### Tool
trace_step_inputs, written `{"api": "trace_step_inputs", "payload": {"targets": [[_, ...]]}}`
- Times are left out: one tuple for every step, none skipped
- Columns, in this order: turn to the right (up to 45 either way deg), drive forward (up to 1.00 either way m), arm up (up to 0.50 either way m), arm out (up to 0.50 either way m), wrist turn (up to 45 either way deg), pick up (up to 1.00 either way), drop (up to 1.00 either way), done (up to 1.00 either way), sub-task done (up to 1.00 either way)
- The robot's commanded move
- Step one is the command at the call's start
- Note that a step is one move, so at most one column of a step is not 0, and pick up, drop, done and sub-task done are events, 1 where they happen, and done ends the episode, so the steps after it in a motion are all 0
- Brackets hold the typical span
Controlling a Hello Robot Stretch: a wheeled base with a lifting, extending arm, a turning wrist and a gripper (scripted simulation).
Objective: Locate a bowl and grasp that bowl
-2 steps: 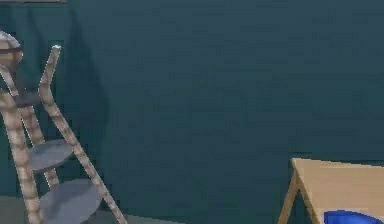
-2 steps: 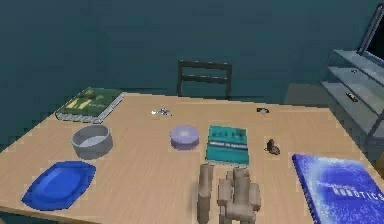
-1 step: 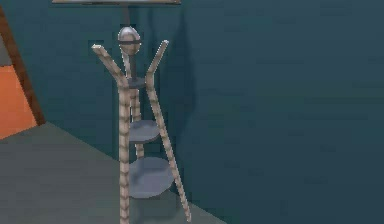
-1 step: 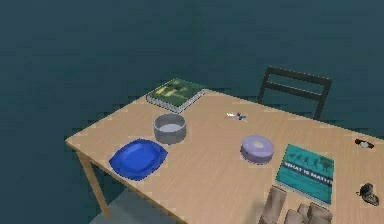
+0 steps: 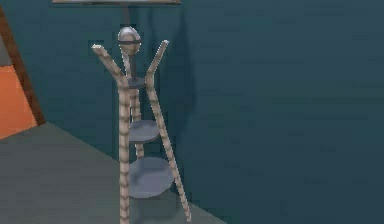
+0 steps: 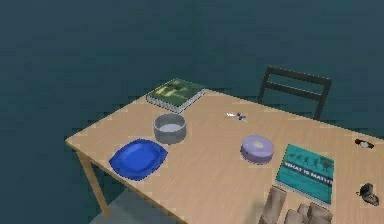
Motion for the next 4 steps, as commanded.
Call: {"api": "trace_step_inputs", "payload": {"targets": [[0.0,0.00,0.32,0.00,0.0,0.00,0.00,0.00,0.00],[0.0,0.00,0.00,0.50,0.0,0.00,0.00,0.00,0.00],[0.0,0.00,0.00,0.00,45.0,0.00,0.00,0.00,0.00],[0.0,0.00,0.00,0.00,45.0,0.00,0.00,0.00,0.00]]}}
